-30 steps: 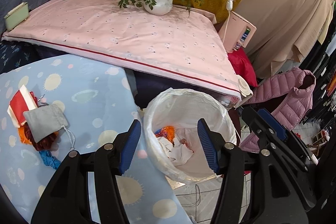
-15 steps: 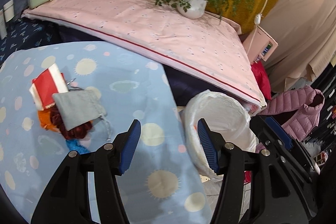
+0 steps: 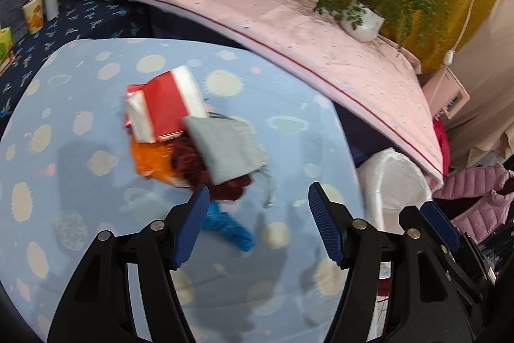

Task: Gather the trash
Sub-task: 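Move both grippers back toward the remaining trash pile, then grasp the blue tape measure with the right gripper while the left gripper grasps the brown scrunchie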

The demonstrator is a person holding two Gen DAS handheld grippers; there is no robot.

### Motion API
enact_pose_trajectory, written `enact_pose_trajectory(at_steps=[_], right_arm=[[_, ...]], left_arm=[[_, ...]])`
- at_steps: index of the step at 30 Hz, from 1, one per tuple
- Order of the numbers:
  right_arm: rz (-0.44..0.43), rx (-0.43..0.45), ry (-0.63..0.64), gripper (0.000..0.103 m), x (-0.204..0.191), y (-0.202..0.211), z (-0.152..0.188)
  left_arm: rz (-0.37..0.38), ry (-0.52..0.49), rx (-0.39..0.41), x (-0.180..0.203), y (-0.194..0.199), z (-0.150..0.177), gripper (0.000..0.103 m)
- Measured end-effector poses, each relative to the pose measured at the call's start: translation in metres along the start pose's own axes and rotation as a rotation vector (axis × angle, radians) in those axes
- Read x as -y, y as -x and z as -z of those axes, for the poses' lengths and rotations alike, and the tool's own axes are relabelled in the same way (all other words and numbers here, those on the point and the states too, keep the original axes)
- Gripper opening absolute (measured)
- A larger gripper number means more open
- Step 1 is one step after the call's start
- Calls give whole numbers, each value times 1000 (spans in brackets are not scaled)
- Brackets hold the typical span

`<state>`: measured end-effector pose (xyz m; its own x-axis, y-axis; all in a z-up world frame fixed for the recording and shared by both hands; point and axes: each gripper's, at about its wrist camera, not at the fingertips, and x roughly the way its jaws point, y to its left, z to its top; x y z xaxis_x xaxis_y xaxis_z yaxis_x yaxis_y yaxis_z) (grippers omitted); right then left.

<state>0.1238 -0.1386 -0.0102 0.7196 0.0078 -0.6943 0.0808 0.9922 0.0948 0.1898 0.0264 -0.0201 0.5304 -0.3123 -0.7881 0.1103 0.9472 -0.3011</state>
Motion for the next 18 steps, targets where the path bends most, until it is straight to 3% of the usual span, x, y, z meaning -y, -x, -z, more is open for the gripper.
enact_pose_trajectory(at_steps=[5, 9, 18], right_arm=[[-49, -57, 28, 44, -25, -21, 18], [-80, -105, 49, 44, -45, -39, 33], [-116, -176, 85, 44, -71, -76, 50]], left_arm=[[-56, 29, 0, -34, 1, 8, 69], [-109, 25, 1, -54, 1, 16, 69], [-117, 35, -26, -73, -15, 16, 69]])
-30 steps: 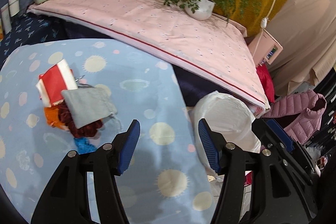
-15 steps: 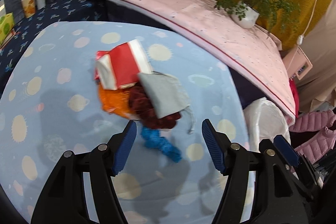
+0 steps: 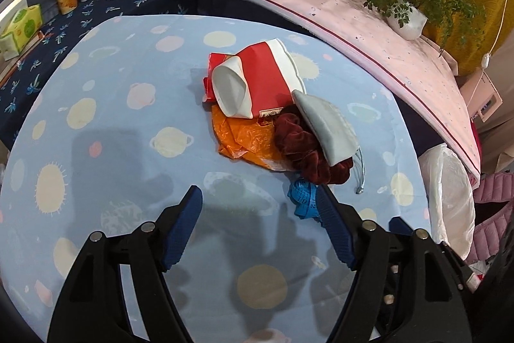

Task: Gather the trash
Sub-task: 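Grasp the blue tape measure with the right gripper while the left gripper grasps the brown scrunchie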

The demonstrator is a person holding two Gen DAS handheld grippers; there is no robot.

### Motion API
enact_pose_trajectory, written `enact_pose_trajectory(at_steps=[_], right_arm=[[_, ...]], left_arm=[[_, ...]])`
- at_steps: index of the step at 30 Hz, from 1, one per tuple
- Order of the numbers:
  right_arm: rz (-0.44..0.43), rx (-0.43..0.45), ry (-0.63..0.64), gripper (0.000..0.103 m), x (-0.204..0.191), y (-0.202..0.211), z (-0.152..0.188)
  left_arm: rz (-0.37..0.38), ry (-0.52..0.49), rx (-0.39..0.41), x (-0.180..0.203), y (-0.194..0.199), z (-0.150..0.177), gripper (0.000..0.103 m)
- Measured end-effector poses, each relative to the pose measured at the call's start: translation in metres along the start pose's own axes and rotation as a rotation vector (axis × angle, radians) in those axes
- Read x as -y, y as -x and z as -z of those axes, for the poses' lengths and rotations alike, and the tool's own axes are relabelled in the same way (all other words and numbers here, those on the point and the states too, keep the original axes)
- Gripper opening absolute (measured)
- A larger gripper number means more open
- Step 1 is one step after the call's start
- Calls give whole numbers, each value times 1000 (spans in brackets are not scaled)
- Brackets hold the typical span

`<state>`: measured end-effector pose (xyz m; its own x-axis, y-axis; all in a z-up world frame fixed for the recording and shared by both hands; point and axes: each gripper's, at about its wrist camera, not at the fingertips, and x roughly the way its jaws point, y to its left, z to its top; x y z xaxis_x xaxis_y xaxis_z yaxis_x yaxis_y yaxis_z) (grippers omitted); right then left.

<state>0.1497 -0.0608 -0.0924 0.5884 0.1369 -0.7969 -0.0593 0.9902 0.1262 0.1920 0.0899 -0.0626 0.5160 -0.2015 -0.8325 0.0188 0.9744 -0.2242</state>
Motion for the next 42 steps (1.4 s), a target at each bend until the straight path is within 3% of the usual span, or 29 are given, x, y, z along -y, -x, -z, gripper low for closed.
enact_pose_trajectory(at_steps=[7, 15, 18, 19, 20, 21, 26, 28, 42], right_arm=[[-14, -43, -7, 44, -3, -25, 2], [-27, -71, -4, 44, -4, -41, 2], [-40, -70, 5, 36, -5, -43, 2], [-51, -72, 12, 26, -6, -43, 2], [-55, -75, 19, 23, -7, -44, 3], [-49, -73, 29, 23, -9, -43, 3], [-64, -76, 33, 19, -8, -37, 5], [-67, -74, 31, 13, -6, -32, 6], [-70, 38, 37, 12, 4, 35, 8]], left_arm=[[23, -35, -24, 14, -24, -10, 66], [60, -56, -72, 24, -51, -18, 51], [88, -51, -94, 24, -57, -18, 33], [99, -50, -101, 24, -58, -18, 21], [112, -50, -109, 24, -59, -17, 10], [118, -48, -113, 23, -59, -16, 8], [122, -43, -100, 21, -51, -13, 4], [122, -41, -92, 20, -45, -11, 4], [169, -54, 6, 36, 18, -9, 4]])
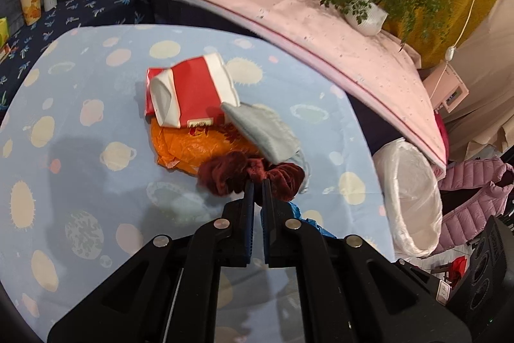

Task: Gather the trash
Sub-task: 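Grasp the blue tape measure with the right gripper while the left gripper grasps the brown scrunchie, then carry the tape measure and scrunchie over the bin and open both grippers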

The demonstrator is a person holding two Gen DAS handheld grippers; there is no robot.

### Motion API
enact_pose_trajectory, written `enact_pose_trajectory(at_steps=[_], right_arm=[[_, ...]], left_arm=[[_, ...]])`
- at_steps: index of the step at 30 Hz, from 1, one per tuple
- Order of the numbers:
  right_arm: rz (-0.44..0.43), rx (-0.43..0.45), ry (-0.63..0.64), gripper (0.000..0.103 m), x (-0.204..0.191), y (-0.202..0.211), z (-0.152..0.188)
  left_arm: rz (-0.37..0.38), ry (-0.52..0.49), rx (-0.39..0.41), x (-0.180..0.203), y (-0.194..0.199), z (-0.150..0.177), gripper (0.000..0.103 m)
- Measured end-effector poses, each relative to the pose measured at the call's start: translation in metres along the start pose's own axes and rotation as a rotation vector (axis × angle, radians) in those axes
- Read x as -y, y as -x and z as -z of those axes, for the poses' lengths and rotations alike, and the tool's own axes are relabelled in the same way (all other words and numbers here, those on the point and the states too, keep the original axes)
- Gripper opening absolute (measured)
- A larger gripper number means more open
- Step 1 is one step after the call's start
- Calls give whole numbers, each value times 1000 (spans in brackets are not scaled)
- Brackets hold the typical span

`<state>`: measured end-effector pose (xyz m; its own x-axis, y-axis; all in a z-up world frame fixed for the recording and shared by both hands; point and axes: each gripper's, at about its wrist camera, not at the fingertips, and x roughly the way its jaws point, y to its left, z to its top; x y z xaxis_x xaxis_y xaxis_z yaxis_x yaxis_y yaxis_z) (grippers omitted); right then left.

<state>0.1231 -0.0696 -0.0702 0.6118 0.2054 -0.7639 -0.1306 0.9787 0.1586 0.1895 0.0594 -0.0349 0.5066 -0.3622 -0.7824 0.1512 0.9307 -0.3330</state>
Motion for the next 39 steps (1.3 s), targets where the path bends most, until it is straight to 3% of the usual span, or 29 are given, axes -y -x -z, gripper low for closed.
enact_pose_trajectory(at_steps=[9, 18, 29, 39], right_arm=[[33, 109, -55, 12, 25, 49, -8], [122, 204, -148, 12, 72, 93, -20], [232, 309, -256, 12, 134, 148, -24], [302, 328, -350, 12, 185, 168, -6]], left_arm=[[38, -44, 83, 30, 41, -9, 4], [80, -118, 112, 78, 54, -14, 4], [162, -254, 106, 163, 51, -9, 4], [229, -367, 64, 228, 34, 5, 4]])
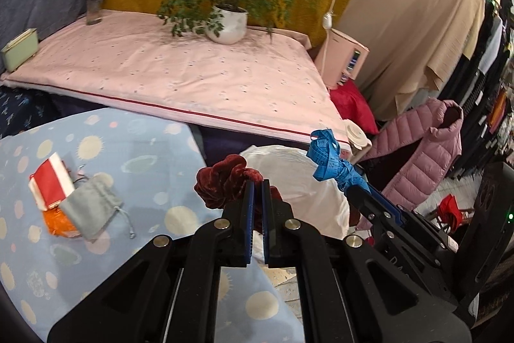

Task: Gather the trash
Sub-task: 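Carry the tape measure and scrunchie over the bin and open both grippers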

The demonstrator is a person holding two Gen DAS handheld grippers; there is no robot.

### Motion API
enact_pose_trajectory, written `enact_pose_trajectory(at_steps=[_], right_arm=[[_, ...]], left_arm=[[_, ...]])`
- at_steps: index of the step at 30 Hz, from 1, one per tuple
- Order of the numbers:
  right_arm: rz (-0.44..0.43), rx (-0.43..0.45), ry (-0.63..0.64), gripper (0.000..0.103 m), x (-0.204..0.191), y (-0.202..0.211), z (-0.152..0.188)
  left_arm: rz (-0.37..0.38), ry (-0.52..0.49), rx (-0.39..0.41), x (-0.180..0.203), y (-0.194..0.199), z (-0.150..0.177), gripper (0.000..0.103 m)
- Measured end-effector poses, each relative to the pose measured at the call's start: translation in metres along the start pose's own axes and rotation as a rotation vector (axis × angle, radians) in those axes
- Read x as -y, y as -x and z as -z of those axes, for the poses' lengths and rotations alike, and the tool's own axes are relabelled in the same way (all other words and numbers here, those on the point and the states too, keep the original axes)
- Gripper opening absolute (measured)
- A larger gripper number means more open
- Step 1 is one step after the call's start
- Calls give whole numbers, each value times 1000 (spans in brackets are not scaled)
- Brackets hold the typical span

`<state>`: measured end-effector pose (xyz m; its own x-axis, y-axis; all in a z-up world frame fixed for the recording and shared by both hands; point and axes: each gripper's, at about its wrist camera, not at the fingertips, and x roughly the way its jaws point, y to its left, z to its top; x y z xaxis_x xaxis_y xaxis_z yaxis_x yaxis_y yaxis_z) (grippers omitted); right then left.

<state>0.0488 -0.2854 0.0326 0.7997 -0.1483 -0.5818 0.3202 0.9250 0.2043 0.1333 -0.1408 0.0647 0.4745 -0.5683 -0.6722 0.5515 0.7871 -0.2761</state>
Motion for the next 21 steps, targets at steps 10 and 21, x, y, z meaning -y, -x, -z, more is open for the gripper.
enact_pose_trajectory(at_steps=[10, 21], right_arm=[[53, -16, -64, 12, 40, -6, 6], [79, -45, -91, 13, 60, -24, 9]], left_arm=[[49, -50, -56, 32, -32, 2, 4], [92, -51, -105, 46, -62, 1, 4]])
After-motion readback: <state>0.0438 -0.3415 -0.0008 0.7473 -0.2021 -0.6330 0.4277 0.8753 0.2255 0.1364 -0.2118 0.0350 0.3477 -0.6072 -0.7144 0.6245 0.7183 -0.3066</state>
